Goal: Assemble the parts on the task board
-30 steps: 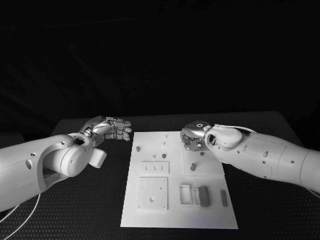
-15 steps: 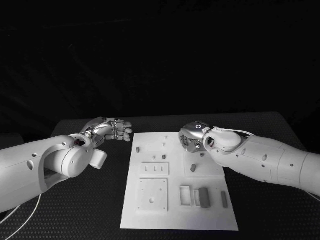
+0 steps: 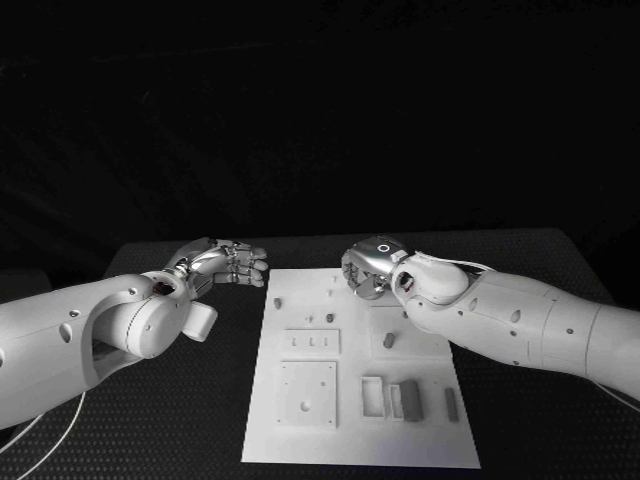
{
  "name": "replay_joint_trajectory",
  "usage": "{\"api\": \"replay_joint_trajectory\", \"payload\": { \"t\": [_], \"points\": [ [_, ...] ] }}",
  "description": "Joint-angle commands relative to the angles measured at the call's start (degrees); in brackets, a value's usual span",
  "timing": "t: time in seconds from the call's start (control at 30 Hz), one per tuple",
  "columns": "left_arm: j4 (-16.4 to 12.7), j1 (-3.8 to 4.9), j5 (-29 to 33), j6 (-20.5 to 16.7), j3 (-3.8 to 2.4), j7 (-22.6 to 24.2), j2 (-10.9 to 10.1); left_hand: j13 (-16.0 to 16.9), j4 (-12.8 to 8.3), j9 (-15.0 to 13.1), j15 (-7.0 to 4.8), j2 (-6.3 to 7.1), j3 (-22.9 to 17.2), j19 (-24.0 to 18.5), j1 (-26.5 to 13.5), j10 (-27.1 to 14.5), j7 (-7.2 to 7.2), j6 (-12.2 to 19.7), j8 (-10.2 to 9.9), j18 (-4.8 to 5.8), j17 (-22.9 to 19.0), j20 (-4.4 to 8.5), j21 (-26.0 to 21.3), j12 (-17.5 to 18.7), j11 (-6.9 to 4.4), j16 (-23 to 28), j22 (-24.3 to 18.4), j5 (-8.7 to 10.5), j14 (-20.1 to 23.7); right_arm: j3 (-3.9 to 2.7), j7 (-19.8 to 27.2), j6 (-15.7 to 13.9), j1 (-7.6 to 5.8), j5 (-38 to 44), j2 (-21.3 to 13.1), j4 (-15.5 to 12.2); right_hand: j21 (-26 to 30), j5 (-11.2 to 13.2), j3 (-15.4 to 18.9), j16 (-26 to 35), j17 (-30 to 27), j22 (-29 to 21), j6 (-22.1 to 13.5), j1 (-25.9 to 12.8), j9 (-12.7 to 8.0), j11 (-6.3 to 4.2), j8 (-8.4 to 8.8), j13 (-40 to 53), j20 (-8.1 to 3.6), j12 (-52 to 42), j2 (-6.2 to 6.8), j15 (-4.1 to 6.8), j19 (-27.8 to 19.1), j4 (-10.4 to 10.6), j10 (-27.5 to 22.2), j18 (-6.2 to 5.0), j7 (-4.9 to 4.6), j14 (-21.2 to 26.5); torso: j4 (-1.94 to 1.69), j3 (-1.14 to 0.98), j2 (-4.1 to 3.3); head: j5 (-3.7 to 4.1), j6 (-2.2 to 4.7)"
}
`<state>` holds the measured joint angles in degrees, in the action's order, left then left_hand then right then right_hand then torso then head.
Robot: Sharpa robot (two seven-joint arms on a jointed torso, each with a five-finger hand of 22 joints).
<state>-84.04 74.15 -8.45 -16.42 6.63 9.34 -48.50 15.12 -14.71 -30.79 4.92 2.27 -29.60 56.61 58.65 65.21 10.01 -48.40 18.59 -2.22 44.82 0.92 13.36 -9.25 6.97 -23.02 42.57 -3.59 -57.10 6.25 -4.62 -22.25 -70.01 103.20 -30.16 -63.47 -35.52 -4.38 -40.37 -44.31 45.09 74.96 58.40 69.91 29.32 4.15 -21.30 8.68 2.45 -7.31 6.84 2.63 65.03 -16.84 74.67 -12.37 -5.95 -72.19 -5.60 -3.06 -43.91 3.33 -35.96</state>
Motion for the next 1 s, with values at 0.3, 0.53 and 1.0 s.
{"api": "replay_joint_trajectory", "payload": {
  "t": [0.3, 0.53, 1.0],
  "points": [
    [0.04, 0.15, -0.1, 0.74, -0.06, 0.38, 0.54, 0.15, 0.43, -0.11, -0.01, 0.14, 0.08, -0.32, -0.34, -0.3, 0.22, 0.12, -0.35, -0.65, 0.17, -0.09, -0.19, 0.35, -0.01, 0.29, 0.1, 0.18, 0.18, 0.0, -3.26, -3.0, -0.35, 3.44, 3.88, 2.48, -0.46, -0.22, -0.33, -0.33, 0.14, 1.43, 0.52, 0.82, 0.14, -1.5, -0.31, 4.5, -0.52, -1.62, -1.17, 0.83, 0.11, 0.04, 2.17, -2.63, -0.13, -0.53, -0.09, -0.02, -0.11, 0.05, 0.49],
    [-0.06, 0.47, -0.12, 0.79, -0.07, 0.35, 0.58, 0.22, 0.43, -0.12, -0.01, 0.16, 0.08, -0.33, -0.33, -0.3, 0.22, 0.12, -0.37, -0.66, 0.24, -0.09, -0.2, 0.39, -0.01, 0.34, 0.13, 0.18, 0.16, 0.01, -4.35, -3.76, -0.54, 4.85, 5.57, 4.01, -0.77, -0.23, -0.41, -0.5, 0.23, 1.43, 0.7, 0.81, 0.24, -1.57, -0.29, 4.7, -0.61, -1.61, -1.03, 0.89, 0.13, 0.03, 2.31, -2.63, -0.06, -0.61, -0.27, -0.05, -0.34, 0.09, 0.67],
    [-0.4, 1.64, -0.33, 0.72, -0.06, 0.24, 0.59, 0.33, 0.43, -0.15, -0.01, 0.22, 0.09, -0.33, -0.33, -0.29, 0.22, 0.11, -0.39, -0.66, 0.34, -0.1, -0.22, 0.45, -0.01, 0.43, 0.17, 0.18, 0.13, 0.1, -4.41, -2.86, -0.53, 6.52, 7.47, 6.63, -1.03, -0.22, -0.47, -0.64, 0.31, 1.42, 0.83, 0.8, 0.32, -1.61, -0.25, 4.87, -0.67, -1.58, -0.89, 0.94, 0.12, 0.02, 2.41, -2.63, -0.01, -0.67, -0.61, -0.1, -0.79, 0.05, 0.62]
  ]
}}
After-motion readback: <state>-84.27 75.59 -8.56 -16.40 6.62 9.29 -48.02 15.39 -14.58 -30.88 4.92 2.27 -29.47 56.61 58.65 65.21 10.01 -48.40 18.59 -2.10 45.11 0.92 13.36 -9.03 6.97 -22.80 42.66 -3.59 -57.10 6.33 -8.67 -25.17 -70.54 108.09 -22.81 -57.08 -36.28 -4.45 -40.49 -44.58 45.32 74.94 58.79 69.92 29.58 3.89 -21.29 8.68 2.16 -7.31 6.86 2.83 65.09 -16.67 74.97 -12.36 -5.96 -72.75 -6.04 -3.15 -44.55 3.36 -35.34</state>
